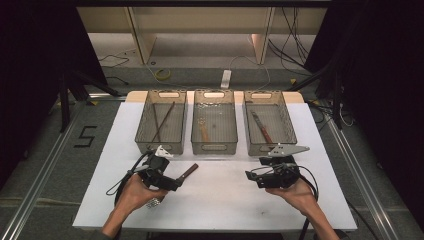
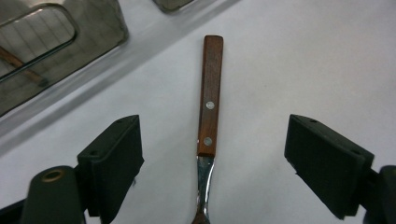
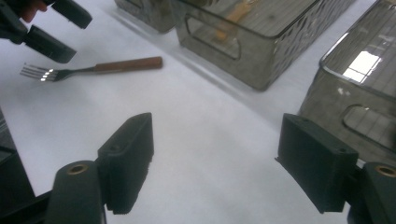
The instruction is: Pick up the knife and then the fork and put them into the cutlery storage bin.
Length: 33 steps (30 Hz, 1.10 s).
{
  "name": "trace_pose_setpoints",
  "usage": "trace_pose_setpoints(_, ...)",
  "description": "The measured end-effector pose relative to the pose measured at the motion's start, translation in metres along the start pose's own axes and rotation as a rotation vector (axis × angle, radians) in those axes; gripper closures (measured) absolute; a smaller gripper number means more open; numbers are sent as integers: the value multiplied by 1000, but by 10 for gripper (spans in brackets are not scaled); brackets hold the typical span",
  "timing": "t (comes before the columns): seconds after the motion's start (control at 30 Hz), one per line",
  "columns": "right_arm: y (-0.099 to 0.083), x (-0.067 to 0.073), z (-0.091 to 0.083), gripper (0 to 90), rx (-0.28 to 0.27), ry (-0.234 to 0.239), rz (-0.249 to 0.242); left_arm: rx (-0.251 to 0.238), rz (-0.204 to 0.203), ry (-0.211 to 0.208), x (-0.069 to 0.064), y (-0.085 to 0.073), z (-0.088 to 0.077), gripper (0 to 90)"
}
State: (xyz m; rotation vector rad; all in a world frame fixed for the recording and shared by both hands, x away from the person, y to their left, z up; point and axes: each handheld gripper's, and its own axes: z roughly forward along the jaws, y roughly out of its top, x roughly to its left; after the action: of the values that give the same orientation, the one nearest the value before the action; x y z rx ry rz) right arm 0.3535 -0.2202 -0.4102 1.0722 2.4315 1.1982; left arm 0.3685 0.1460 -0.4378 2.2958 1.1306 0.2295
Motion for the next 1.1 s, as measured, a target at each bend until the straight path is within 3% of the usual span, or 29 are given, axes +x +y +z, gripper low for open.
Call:
trace_pose_setpoints(0.33, -10, 13, 3, 266, 37, 25, -27, 117, 2, -16, 4, 8, 16, 299)
trace_pose_setpoints(0.43, -12, 15, 3, 267, 39, 29, -27, 130, 3, 6, 4, 9, 19, 342)
trace_pose_setpoints(0.53, -13, 17, 3, 268, 42, 33, -30, 146, -1, -4, 4, 12, 23, 389)
trace_pose_setpoints(0.73, -15, 19, 2, 269, 44, 39, -32, 226, 16, -12, 5, 18, 34, 467)
trace_pose_setpoints(1.03, -16, 22, 3, 274, 48, 46, -41, 275, 29, -22, 5, 22, 39, 573)
trace_pose_setpoints(1.1, -16, 22, 3, 274, 49, 48, -40, 283, 29, -8, 5, 22, 42, 592)
